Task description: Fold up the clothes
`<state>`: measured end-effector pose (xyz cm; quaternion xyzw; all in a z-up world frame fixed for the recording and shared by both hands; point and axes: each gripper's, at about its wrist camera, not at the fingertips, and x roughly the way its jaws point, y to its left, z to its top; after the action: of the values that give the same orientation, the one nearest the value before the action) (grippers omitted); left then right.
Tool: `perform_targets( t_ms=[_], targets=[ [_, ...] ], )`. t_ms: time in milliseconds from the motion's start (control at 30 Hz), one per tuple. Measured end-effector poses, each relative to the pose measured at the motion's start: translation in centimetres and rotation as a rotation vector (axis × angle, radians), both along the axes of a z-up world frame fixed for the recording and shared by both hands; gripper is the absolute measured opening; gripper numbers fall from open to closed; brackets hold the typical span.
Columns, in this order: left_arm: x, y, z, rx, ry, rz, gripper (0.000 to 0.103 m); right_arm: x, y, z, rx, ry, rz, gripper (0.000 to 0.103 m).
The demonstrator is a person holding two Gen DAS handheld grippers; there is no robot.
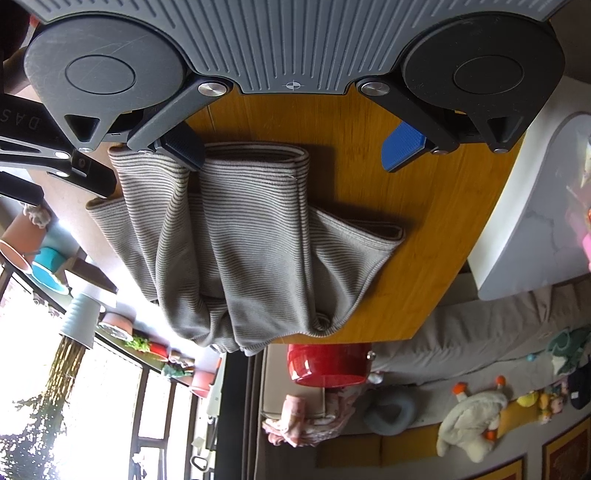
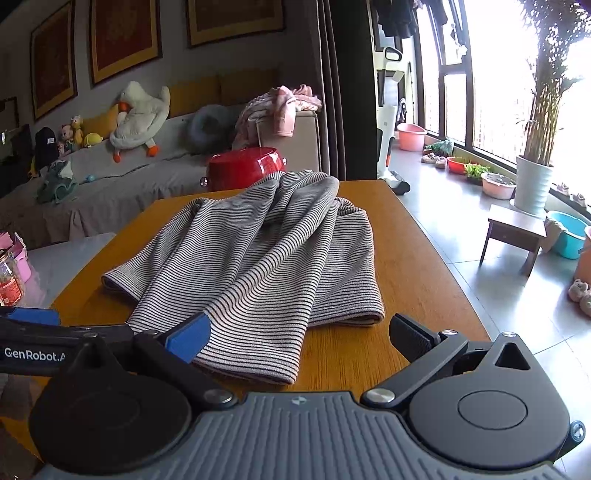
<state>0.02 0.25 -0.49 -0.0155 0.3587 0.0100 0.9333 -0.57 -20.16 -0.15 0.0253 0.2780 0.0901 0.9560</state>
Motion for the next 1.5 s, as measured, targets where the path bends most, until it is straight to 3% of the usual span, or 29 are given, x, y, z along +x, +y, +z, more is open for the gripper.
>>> perform_targets(
  t_ms=[1300,1500],
  targets=[
    [0.17,0.12,-0.18,0.002,0.024,-0.001,0.103,0.09,-0.08,-0.10,0.013,0.017,0.009,0.103],
    [0.95,0.54,-0.55,-0.036,0.034,-0.033,0.103,0.70,-0.44,-0.32,0.037,0.036,0.020,0.103]
  ],
)
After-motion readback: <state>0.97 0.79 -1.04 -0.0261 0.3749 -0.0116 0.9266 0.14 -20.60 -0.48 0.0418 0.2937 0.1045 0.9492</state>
